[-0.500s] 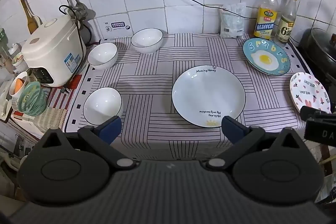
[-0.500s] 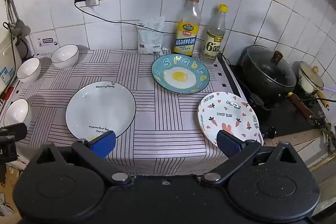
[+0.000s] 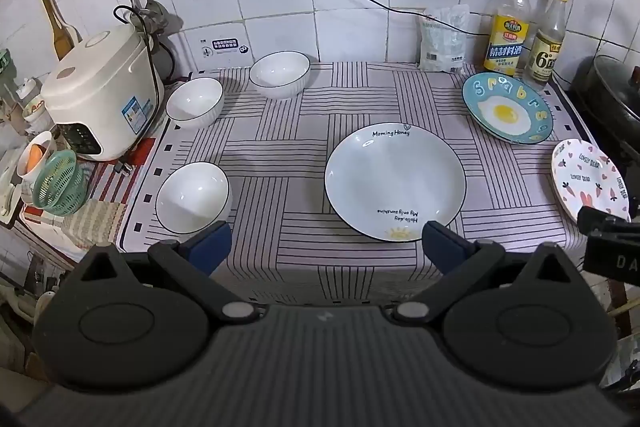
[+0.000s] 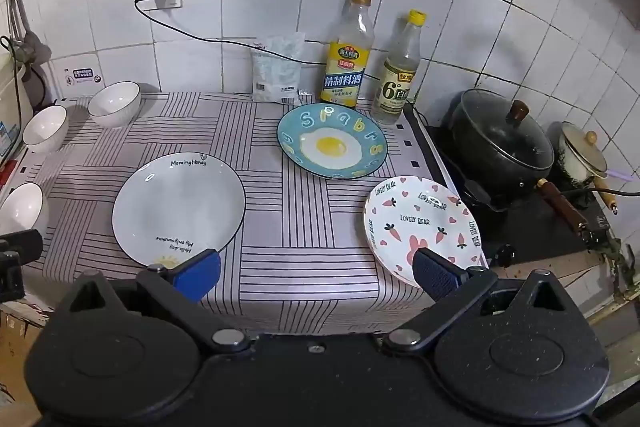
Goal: Organize plates and bowls
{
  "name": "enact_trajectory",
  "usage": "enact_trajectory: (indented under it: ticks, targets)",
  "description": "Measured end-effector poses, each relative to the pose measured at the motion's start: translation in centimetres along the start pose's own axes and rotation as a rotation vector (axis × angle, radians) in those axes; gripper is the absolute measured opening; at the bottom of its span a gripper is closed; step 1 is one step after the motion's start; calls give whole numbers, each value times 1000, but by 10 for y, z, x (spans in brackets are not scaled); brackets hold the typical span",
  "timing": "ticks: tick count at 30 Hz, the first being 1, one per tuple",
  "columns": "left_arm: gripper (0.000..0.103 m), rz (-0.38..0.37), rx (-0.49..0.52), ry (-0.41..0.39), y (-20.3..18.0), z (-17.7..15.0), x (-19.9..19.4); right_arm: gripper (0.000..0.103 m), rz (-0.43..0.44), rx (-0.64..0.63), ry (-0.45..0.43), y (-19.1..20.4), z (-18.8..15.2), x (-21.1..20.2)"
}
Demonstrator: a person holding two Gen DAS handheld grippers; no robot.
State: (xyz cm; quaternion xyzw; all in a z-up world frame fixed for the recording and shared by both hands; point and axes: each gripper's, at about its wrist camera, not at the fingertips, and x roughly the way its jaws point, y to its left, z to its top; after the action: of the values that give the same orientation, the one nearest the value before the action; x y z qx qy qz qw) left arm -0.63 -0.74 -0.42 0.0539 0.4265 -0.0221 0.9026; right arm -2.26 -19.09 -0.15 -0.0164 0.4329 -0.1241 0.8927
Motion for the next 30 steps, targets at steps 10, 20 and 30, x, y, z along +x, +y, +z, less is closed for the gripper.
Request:
enact_trajectory:
  ticks: [10,20,30]
  targets:
    - [103,-11,20,19,-10,-3,4,103,-44,9,6,-14,0,0]
    - [103,-9,19,19,-18,-4,0,103,-76,15,16,-24,-11,6]
    - [103,-8,26,20,-22,-6,-1,103,-109,34,5,-35,-13,6]
